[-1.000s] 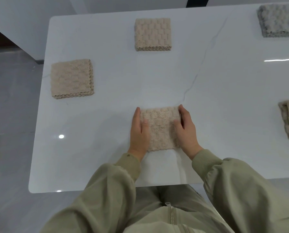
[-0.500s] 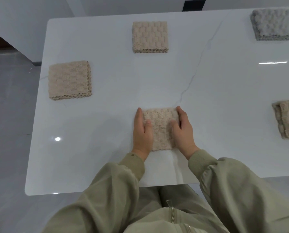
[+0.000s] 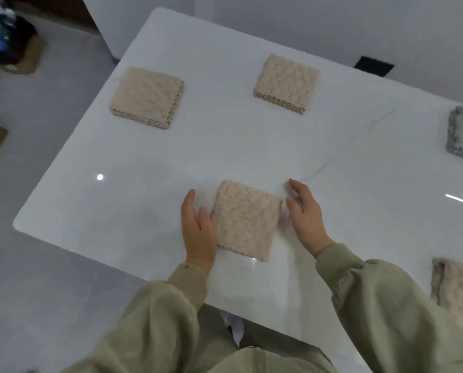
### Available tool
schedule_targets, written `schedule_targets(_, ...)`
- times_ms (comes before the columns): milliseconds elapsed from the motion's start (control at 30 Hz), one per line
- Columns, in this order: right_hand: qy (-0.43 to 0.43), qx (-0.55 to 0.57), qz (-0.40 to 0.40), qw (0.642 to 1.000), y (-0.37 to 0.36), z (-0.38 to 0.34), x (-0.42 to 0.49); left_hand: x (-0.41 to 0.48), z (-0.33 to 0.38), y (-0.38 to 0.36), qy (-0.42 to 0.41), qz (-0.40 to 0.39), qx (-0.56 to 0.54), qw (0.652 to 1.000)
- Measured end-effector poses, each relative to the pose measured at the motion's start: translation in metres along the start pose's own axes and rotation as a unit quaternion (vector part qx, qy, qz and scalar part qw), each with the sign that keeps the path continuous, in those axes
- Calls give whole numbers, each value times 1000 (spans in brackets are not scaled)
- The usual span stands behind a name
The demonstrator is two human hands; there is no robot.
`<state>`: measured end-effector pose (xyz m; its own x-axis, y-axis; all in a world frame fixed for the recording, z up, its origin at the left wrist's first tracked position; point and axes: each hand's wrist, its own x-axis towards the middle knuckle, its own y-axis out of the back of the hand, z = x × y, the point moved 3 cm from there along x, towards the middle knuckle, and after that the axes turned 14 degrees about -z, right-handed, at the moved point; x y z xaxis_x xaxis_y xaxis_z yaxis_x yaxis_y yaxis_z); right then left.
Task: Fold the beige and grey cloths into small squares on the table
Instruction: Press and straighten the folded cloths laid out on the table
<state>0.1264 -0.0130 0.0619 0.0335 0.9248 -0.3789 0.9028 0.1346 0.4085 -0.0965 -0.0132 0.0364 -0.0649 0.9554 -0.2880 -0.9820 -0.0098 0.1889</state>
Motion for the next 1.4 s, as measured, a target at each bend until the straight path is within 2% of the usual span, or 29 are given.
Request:
schedule_targets(167,62,-56,-137,987,14,-6,32,-46,-12,-34,17,187,-111,976)
schedule_targets(300,105,-79,-223,966,3,-19,54,-67,-12,-64,23,269,-177,947)
schedule_targets(400,120,-87,-274,950,-16,-36,66,-67,-7,-79,19,295,-210,932)
schedule_targets(567,122,-79,-327,934,-42,-45,66,-56,-2,-98,15,318,-199,927)
schedule_targets(833,119,-70,-325,936,-32,-46,66,-55,-3,-101,16,331,-191,924)
schedule_targets(1000,125,-106,-330,930,-39,-43,56,-54,-3,-102,36,304,-179,935)
schedule_targets(1100,130,-117,-278,945,-29,-46,57,-64,-4,-85,6,259,-97,961)
schedule_targets(1200,138,-146,-231,952,-18,-51,54,-63,0,-56,-12,163,114,980)
schedule_targets(1267,155,-208,-208,943,-14,-56,47,-52,6,-36,-15,87,293,952)
schedule_targets(1400,201,-345,-151,904,-22,-76,35,-26,24,4,-76,-16,536,841)
